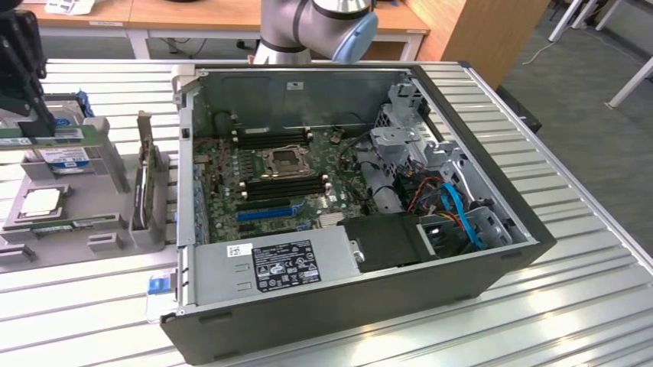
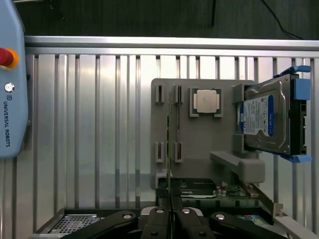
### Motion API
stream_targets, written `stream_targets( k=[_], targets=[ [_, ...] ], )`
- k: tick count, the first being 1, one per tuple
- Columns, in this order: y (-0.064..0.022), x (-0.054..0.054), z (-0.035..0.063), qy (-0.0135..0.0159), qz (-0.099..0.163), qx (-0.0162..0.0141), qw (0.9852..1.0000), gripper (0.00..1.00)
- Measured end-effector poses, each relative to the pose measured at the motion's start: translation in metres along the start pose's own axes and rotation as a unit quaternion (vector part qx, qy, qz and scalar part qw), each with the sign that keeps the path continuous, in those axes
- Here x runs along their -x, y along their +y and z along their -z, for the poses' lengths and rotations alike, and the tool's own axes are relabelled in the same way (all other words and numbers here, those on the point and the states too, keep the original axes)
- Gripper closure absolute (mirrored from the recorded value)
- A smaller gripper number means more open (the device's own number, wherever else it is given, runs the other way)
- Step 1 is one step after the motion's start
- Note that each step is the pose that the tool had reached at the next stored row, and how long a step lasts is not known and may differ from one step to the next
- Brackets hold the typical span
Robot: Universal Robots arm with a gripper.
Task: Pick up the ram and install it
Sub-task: 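Pick up the ram and move it above insertion slot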
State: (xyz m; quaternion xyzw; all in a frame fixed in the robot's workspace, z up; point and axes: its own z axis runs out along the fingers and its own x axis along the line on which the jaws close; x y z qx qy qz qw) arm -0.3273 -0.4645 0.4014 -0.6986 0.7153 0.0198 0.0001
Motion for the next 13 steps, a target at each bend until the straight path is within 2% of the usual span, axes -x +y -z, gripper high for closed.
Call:
stream_targets(
  k=[13],
  targets=[
    [-0.0258,0.001,0.0007,0.0,0.0,0.0,1.0,0.89]
  ],
)
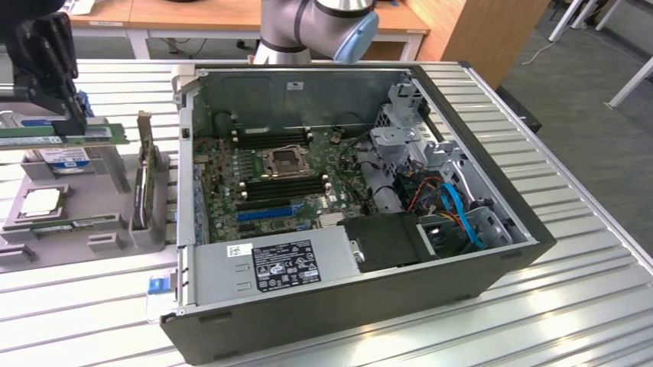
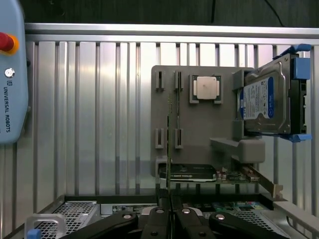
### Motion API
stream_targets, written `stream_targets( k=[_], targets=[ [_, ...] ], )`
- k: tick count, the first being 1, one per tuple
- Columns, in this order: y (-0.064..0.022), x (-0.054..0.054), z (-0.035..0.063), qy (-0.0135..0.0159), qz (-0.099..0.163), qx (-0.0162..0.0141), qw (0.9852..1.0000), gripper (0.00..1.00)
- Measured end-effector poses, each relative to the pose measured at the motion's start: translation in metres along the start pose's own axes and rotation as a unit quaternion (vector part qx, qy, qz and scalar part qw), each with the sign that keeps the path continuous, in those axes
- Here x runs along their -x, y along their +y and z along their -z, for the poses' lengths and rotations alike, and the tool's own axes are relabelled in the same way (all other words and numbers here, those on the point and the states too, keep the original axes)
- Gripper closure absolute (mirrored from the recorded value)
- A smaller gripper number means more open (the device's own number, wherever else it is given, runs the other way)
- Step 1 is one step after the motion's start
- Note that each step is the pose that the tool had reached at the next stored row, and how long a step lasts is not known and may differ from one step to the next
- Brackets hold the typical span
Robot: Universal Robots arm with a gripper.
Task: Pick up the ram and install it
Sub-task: 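Pick up the ram and move it above insertion slot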
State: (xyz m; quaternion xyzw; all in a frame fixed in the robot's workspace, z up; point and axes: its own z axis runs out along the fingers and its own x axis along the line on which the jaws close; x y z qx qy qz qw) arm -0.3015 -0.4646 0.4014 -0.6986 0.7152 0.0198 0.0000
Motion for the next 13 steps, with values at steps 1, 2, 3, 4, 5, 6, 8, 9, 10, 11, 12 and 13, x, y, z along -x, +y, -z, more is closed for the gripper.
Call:
stream_targets(
  k=[1,2,3,4,5,6,8,9,10,11,12,13],
  targets=[
    [-0.0021,0.0,0.0,0.0,0.0,0.0,1.0,0.89],
    [-0.0042,0.0,0.0001,0.0,0.0,0.0,1.0,0.89],
    [-0.0063,0.0,0.0002,0.0,0.0,0.0,1.0,0.89],
    [-0.0084,0.0,0.0002,0.0,0.0,0.0,1.0,0.89],
    [-0.0105,0.0,0.0003,0.0,0.0,0.0,1.0,0.89],
    [-0.0127,0.0,0.0004,0.0,0.0,0.0,1.0,0.89],
    [-0.0174,0.0,0.0005,0.0,0.0,0.0,1.0,0.89],
    [-0.0198,0.0,0.0005,0.0,0.0,0.0,1.0,0.89],
    [-0.0221,0.001,0.0006,0.0,0.0,0.0,1.0,0.89],
    [-0.0245,0.001,0.0006,0.0,0.0,0.0,1.0,0.89],
    [-0.0273,0.001,0.0007,0.0,0.0,0.0,1.0,0.89],
    [-0.0297,0.001,0.0008,0.0,0.0,0.0,1.0,0.89]
  ],
)
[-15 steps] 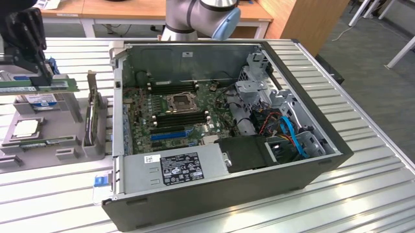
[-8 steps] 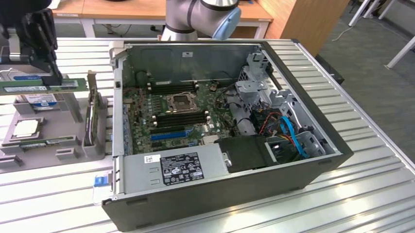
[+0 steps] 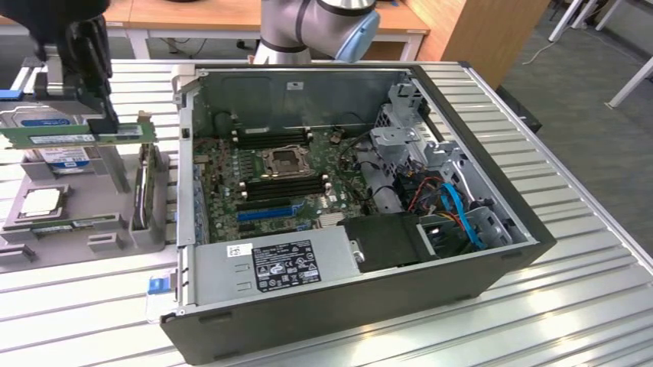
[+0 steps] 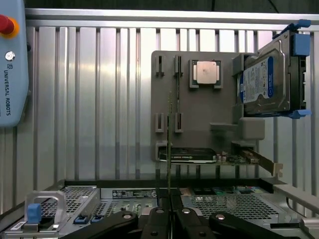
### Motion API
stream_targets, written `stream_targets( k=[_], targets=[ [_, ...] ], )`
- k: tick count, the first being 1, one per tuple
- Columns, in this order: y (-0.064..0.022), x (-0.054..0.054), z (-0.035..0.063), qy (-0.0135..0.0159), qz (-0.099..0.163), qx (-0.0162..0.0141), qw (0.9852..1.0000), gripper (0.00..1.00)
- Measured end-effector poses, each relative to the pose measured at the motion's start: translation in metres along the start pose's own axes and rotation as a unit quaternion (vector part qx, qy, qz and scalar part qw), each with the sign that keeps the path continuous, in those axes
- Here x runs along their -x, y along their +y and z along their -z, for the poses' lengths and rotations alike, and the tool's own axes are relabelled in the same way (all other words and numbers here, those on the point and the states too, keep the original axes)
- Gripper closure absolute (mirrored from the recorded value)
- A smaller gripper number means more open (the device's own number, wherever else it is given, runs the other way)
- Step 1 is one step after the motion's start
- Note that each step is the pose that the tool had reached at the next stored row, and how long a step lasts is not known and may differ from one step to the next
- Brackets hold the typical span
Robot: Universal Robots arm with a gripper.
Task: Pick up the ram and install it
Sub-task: 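Pick up the ram and move it above insertion slot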
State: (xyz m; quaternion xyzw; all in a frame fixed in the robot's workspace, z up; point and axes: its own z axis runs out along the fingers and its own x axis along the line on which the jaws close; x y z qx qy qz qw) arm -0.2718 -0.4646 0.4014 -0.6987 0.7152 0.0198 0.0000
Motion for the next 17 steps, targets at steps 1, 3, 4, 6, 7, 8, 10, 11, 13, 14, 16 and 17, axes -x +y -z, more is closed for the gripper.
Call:
stream_targets(
  k=[1,3,4,6,7,8,10,11,13,14,16,17],
  targets=[
    [-0.0028,0.0,0.0001,0.0,0.0,0.0,1.0,0.89],
    [-0.0082,0.0,0.0002,0.0,0.0,0.0001,1.0,0.89],
    [-0.0107,0.0,0.0003,0.0,0.0,0.0001,1.0,0.89],
    [-0.0161,0.0,0.0004,0.0,0.0,0.0001,1.0,0.89],
    [-0.0189,0.0,0.0005,0.0,0.0,0.0001,1.0,0.89],
    [-0.0216,0.001,0.0005,0.0,0.0,0.0001,1.0,0.89],
    [-0.0268,0.001,0.0008,0.0,0.0,0.0002,1.0,0.89],
    [-0.0294,0.001,0.0008,0.0,0.0,0.0002,1.0,0.89],
    [-0.035,0.001,0.001,0.0,0.0,0.0002,1.0,0.89],
    [-0.0376,0.001,0.001,0.0,0.0,0.0002,1.0,0.89],
    [-0.0431,0.001,0.0012,0.0,0.0,0.0003,1.0,0.89],
    [-0.0459,0.001,0.0013,0.0,0.0,0.0003,1.0,0.89]
  ],
)
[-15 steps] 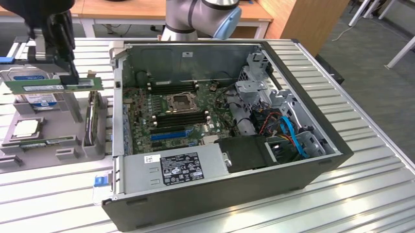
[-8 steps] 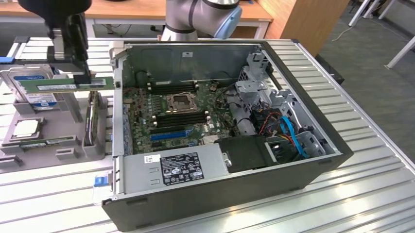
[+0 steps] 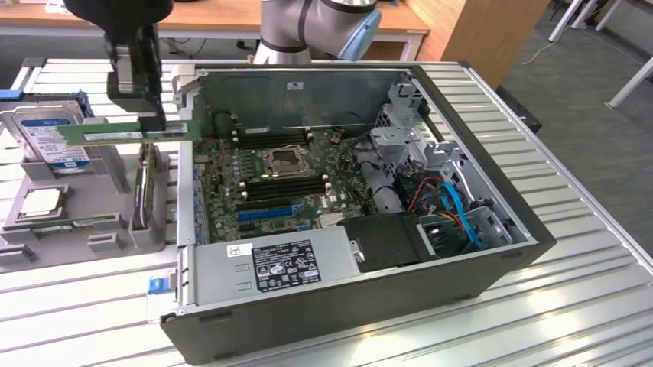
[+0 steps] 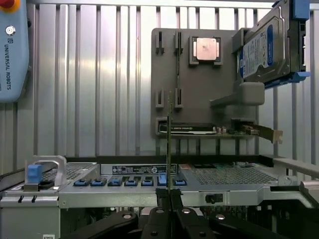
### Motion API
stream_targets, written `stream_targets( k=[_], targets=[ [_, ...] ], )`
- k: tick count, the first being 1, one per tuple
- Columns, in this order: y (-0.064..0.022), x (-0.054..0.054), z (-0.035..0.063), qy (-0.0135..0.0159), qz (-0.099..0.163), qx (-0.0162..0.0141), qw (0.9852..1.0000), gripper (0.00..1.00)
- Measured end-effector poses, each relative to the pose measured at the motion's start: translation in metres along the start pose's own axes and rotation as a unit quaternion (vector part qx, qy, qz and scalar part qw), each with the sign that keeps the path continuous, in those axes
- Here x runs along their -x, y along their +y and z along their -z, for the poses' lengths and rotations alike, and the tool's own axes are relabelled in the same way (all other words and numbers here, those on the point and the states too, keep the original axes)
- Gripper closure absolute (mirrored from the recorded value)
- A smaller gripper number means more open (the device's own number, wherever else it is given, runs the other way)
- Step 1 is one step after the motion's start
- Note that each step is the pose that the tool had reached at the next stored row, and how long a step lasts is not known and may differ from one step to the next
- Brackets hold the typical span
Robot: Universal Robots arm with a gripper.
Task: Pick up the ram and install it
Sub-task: 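Pick up the ram and move it above insertion slot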
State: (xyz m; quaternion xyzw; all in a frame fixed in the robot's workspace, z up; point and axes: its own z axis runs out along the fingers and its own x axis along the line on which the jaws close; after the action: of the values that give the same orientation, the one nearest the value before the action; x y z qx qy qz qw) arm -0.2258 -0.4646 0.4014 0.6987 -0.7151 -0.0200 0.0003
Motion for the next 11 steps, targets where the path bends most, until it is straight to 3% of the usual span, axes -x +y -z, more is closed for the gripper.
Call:
stream_targets(
  k=[11],
  targets=[
    [-0.0296,0.001,0.0008,0.0,0.0,0.0001,1.0,0.89]
  ],
)
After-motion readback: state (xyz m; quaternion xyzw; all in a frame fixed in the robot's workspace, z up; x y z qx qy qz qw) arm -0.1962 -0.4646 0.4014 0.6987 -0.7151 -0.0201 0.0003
